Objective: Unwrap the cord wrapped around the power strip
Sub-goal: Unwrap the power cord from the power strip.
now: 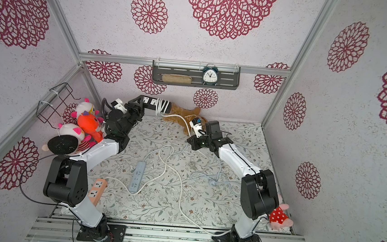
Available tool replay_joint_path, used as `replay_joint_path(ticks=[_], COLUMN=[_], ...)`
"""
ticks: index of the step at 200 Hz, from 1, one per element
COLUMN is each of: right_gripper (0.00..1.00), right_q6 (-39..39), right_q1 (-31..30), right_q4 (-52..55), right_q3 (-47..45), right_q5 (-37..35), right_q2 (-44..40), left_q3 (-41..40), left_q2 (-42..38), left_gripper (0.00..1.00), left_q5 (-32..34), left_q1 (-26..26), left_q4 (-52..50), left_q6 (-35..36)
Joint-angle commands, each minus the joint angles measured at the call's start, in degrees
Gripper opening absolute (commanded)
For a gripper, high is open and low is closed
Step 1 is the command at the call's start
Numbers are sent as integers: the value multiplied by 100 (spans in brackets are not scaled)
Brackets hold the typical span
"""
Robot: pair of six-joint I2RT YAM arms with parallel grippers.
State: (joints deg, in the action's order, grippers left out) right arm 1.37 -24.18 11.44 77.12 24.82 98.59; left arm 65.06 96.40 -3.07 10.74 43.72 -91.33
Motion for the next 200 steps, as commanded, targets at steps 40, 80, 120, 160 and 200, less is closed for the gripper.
replay_joint_path(ticks=[40, 80, 120, 160, 200], right_gripper=[0, 0, 0, 0, 0], right_q6=[-91, -71, -232, -397, -360], right_q1=[459, 656, 652, 765, 1481], right_q4=[-91, 300, 441, 166, 30], right_q3=[1319, 2354, 2205, 1086, 417], right_q5=[-367, -149, -41, -134, -255], right_q2=[1054, 1337, 484, -762, -1331], left_q3=[-1096, -2050, -2211, -1755, -1880], left_q2=[-424, -690, -406, 58, -20], left_gripper=[0, 0, 0, 0, 0], left_q5=[-1522, -1676, -865, -734, -670], left_q1=[-286, -618, -785, -821, -1081], left_q4=[1609, 1361, 1346, 1008, 1045], left_q6=[-957, -406, 283, 559, 146])
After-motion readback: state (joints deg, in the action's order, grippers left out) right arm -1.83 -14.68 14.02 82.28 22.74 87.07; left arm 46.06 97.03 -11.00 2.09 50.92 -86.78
